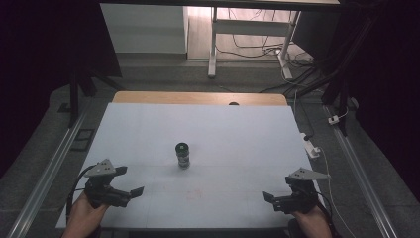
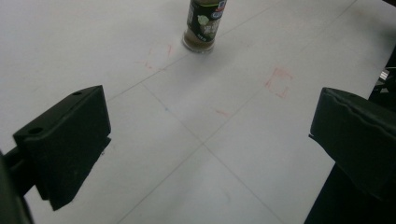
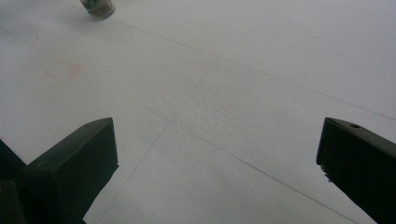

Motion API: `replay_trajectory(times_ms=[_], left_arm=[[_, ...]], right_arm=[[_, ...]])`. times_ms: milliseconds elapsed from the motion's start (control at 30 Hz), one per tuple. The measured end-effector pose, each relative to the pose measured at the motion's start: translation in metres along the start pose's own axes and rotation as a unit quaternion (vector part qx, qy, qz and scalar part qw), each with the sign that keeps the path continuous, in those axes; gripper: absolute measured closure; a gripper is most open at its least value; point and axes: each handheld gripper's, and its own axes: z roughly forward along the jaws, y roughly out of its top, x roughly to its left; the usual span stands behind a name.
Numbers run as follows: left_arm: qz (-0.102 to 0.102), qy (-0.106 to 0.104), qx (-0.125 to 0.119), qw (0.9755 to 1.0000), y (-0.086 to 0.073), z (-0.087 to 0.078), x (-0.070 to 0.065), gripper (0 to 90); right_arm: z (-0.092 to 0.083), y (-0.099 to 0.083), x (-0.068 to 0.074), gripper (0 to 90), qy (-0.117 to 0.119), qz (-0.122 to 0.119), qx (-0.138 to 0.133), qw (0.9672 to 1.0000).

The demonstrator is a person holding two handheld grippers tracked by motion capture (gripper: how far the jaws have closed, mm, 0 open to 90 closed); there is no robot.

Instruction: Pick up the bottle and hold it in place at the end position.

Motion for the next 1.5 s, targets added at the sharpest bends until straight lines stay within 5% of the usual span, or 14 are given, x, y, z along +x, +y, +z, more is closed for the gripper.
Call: replay_trajectory(times_ms=[333, 567, 833, 1300, 1500], left_arm=[[0.007, 0.003, 0.015, 0.9999, 0.016, 0.023, -0.002, 0.0], [0.014, 0.040, 0.012, 0.9990, 0.031, 0.040, -0.004, 0.0], [0.027, 0.005, 0.017, 0.9995, 0.046, 0.064, -0.002, 0.0], [0.070, -0.012, 0.040, 0.9967, 0.066, 0.107, 0.000, 0.0], [0.069, -0.008, 0.049, 0.9964, 0.067, 0.121, 0.004, 0.0]], right_arm=[[0.001, 0.000, 0.000, 0.0, 0.000, -0.001, 0.003, 1.0000], [0.001, 0.000, 0.000, 0.0, 0.001, -0.002, 0.005, 1.0000], [0.001, 0.000, 0.000, 0.0, 0.003, -0.002, 0.006, 1.0000], [0.002, 0.000, 0.001, 0.0, 0.005, -0.002, 0.009, 0.9999], [0.002, 0.000, 0.001, 0.0, 0.006, -0.005, 0.011, 0.9999]])
